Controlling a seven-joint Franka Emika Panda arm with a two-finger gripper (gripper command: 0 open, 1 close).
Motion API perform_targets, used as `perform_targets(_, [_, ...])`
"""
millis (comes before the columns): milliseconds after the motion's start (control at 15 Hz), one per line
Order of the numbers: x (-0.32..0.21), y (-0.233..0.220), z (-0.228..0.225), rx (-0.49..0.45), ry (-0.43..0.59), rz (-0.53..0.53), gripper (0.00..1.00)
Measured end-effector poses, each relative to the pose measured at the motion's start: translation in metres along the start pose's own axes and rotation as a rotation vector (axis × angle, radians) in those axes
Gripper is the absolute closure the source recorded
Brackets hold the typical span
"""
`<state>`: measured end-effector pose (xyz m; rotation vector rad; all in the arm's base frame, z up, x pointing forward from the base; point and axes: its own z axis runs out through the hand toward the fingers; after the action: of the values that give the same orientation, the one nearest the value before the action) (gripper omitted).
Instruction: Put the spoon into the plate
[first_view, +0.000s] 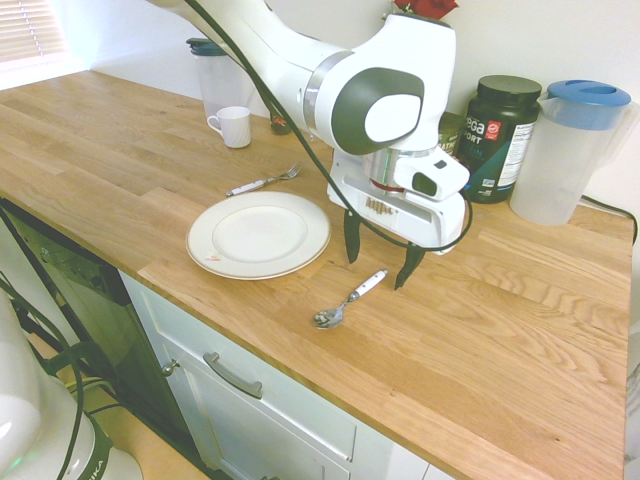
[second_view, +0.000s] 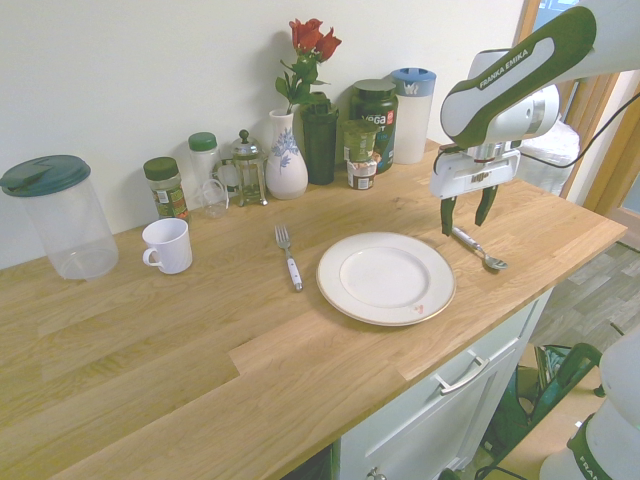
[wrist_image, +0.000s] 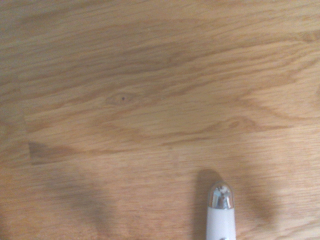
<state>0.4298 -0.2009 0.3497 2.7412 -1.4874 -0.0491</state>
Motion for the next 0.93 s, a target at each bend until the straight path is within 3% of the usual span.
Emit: perform_targets(933, [-0.001, -0.003, 0.018, 0.002, 0.0, -0.018, 1.0])
